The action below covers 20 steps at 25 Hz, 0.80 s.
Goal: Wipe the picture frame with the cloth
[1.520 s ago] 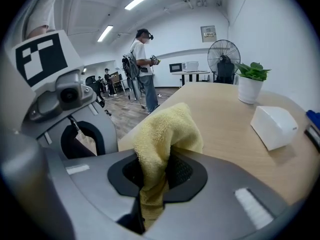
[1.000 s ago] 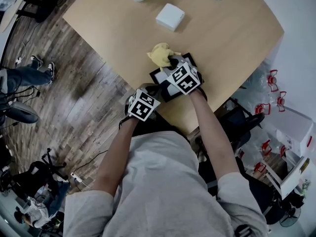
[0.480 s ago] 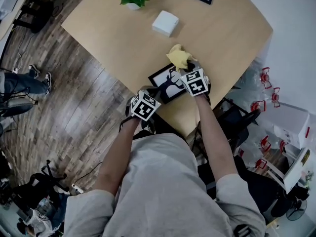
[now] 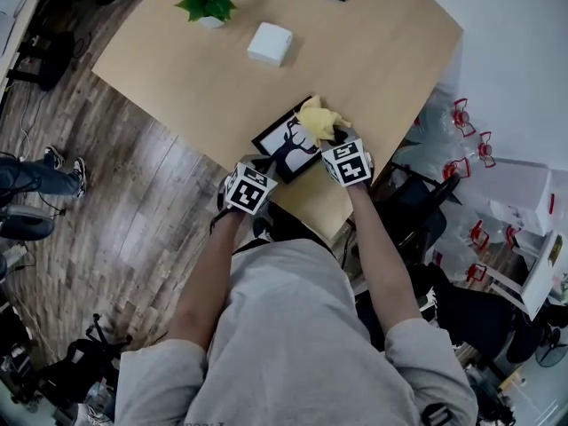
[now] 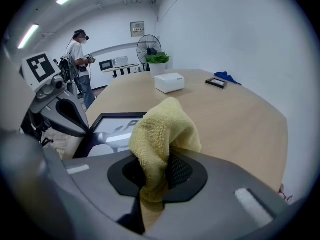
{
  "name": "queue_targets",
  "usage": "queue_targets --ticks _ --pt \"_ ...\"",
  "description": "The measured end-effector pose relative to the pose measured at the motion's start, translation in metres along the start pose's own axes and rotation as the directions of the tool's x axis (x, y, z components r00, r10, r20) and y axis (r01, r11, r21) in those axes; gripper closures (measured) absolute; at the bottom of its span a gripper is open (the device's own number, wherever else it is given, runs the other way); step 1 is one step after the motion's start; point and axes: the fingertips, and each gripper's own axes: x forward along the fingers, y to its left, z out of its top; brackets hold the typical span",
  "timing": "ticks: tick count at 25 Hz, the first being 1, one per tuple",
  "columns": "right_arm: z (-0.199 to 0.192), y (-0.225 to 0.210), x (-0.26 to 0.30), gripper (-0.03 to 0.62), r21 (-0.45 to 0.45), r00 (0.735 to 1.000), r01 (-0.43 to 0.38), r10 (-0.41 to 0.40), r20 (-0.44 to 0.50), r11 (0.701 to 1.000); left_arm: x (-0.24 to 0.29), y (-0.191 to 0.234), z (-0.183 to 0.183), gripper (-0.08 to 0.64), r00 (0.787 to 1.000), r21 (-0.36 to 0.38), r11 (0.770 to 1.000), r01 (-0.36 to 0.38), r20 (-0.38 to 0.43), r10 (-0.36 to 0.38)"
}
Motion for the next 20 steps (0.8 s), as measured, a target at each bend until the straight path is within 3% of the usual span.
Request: queue_targets --ticks 3,8,14,20 --pt "-0.011 0.002 -0.014 0.541 0.063 1.0 0.007 -0.008 0.005 0.998 0.001 0.001 -0.001 0.508 1.0 0.006 1.0 0.004 0.0 -0.004" --pt "-0.029 0.013 -0.037 0.541 0.092 0.999 0.037 -0.035 -0.028 0.995 0.0 -0.002 -0.003 0.508 1.0 0.011 1.0 0.007 -0.01 -0.006" --pt "-0.046 0.035 -0.072 0.541 0.191 0.997 0.069 -0.073 0.01 0.979 0.001 0.0 -0.008 0.508 1.0 0.017 1.0 -0.008 -0.015 0.008" --pt "-0.052 0.057 -0.108 0.541 0.294 0.988 0.094 -0.126 0.092 0.951 -0.04 -0.008 0.013 0.508 0.994 -0.002 0.999 -0.047 0.103 0.047"
